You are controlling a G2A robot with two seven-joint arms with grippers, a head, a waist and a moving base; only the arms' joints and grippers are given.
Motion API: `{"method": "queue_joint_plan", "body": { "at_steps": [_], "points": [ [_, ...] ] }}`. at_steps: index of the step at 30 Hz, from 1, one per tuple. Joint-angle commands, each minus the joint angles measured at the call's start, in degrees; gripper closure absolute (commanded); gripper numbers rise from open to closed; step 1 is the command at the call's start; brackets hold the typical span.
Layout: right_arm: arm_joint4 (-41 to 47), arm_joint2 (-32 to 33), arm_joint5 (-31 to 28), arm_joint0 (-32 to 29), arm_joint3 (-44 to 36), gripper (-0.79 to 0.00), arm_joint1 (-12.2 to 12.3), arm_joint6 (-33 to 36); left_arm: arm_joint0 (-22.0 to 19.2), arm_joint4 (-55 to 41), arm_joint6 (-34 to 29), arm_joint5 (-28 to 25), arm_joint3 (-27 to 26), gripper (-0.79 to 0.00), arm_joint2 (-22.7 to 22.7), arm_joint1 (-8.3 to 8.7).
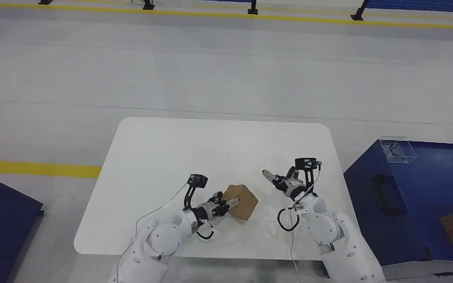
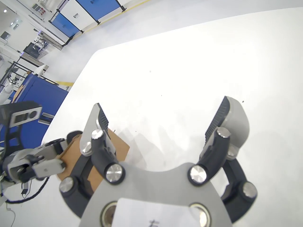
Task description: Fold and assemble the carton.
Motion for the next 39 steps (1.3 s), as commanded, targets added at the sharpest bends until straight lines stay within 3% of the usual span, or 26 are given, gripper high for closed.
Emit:
{"method": "queue_joint_plan", "body": {
  "at_steps": [1,5,8,11,14,15,17,20,25,32,39],
  "points": [
    [-0.05,-0.03,0.02,0.03,0.02,-0.785,0.0,-0.05,-1.89,-2.94,-0.91,0.67,3.64,-0.785,0.41,-0.26],
    [-0.05,-0.03,0.02,0.03,0.02,-0.785,0.0,-0.05,-2.83,-1.88,0.76,2.66,5.28,-0.785,0.64,-0.34],
    [-0.05,-0.03,0.02,0.03,0.02,-0.785,0.0,-0.05,-2.01,-0.2,2.06,4.53,3.58,-0.785,-0.25,-0.01],
    [-0.05,-0.03,0.02,0.03,0.02,-0.785,0.0,-0.05,0.56,3.69,5.83,6.82,-1.63,-0.785,-2.38,0.66],
    [-0.05,-0.03,0.02,0.03,0.02,-0.785,0.0,-0.05,4.95,13.36,10.99,10.07,-10.96,-0.767,-3.37,1.45],
    [-0.05,-0.03,0.02,0.03,0.02,-0.785,0.0,-0.05,6.56,18.02,12.82,11.56,-14.36,-0.453,-3.04,1.67],
    [-0.05,-0.03,0.02,0.03,0.02,-0.785,0.0,-0.05,9.06,27.46,15.22,13.76,-20.02,0.0,-1.16,1.96],
    [-0.05,-0.03,0.02,0.03,0.02,-0.785,0.0,-0.05,9.71,39.85,16.69,16.42,-22.77,0.0,2.6,2.0],
    [-0.05,-0.03,0.02,0.03,0.02,-0.785,0.0,-0.05,4.73,50.21,14.9,18.79,-18.04,0.0,8.84,0.97],
    [-0.05,-0.03,0.02,0.03,0.02,-0.785,0.0,-0.05,-2.06,47.41,9.24,19.12,-9.83,0.0,12.44,-0.99],
    [-0.05,-0.03,0.02,0.03,0.02,-0.785,0.0,-0.05,-2.37,46.68,8.17,17.37,-8.57,0.0,13.11,-1.48]
  ]
}}
